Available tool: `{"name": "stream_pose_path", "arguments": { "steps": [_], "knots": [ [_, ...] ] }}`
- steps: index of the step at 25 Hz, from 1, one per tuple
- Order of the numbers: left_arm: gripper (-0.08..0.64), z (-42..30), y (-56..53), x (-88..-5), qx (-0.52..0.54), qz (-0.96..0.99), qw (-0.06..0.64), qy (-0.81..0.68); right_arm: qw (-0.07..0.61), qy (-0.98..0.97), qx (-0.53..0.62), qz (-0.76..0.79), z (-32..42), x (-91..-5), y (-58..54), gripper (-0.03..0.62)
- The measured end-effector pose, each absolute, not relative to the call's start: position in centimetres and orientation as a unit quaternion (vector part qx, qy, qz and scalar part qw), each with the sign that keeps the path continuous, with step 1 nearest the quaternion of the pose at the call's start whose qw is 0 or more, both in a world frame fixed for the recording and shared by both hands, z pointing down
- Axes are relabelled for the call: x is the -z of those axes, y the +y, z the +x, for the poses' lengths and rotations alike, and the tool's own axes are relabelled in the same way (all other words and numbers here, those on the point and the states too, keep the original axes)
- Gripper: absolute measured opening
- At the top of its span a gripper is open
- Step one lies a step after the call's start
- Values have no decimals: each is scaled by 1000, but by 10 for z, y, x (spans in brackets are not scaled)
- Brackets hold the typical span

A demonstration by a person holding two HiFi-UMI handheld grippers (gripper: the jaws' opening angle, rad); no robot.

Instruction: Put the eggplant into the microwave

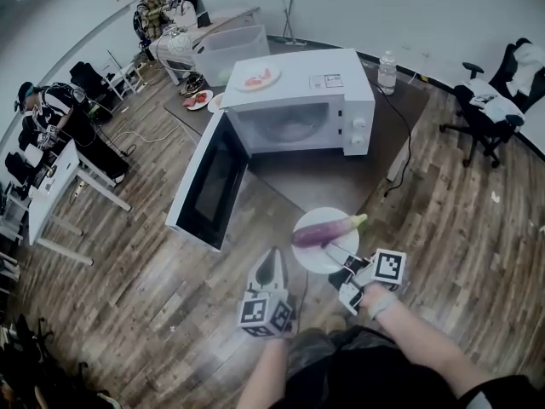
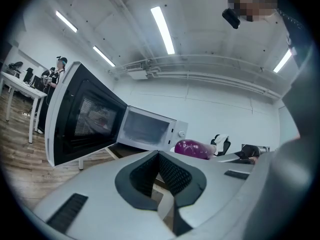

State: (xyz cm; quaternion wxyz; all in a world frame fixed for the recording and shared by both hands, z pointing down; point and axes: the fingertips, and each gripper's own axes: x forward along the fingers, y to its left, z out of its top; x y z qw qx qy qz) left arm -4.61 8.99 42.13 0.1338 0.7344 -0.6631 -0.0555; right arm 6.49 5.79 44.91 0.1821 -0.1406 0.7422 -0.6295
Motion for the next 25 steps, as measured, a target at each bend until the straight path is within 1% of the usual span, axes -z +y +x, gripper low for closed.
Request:
{"name": "stream_pose_path", "arguments": {
  "steps": [13,21,25],
  "knots": [
    [1,-57,58,-428,46,736,141,-660,179,731,642,-143,47,-457,21,8],
    [2,-65,15,-431,12,765,116,-634,182,735,639,-138,26,-454,-19,8],
    [2,-77,-6,-433,15,766,120,-631,186,734,636,-149,17,-460,-48,8]
  ]
}}
